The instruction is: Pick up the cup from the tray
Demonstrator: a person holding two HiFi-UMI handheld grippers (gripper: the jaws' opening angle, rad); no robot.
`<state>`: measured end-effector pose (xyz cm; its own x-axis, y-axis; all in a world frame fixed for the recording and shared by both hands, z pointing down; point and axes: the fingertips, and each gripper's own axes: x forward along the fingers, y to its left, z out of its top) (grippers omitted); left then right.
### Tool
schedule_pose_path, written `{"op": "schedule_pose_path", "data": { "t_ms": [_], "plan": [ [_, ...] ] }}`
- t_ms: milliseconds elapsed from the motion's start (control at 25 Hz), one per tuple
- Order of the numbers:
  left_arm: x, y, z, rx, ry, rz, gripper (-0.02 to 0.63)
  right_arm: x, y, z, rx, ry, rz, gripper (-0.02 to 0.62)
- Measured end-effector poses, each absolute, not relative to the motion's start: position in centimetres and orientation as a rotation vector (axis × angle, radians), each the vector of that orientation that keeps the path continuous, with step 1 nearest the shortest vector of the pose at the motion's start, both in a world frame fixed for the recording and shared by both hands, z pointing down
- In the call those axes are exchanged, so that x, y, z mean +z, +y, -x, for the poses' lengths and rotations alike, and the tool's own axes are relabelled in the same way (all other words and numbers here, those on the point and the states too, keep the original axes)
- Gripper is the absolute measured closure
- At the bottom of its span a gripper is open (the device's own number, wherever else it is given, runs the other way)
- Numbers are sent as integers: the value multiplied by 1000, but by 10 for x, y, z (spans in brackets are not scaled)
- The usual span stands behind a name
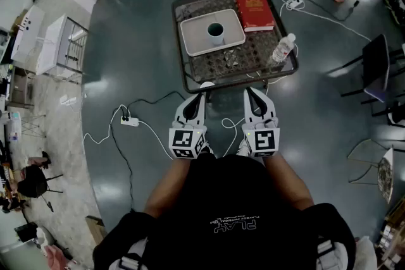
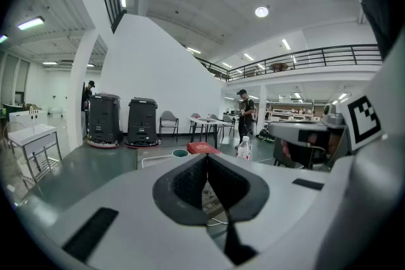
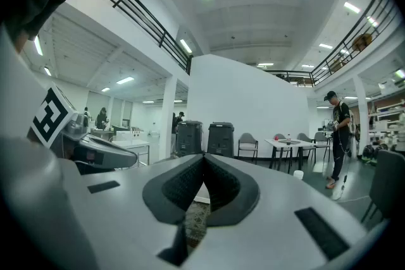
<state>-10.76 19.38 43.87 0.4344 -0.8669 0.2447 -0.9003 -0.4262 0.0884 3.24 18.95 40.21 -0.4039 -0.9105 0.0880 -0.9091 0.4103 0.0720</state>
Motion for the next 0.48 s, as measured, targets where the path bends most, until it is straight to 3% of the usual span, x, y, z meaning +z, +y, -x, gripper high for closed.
{"op": "schedule_pose_path", "data": {
  "t_ms": [480],
  "plan": [
    [430, 206, 93, 250, -1536, -2512, 598, 407, 201, -35, 29, -2554, -1635, 586]
  ]
}}
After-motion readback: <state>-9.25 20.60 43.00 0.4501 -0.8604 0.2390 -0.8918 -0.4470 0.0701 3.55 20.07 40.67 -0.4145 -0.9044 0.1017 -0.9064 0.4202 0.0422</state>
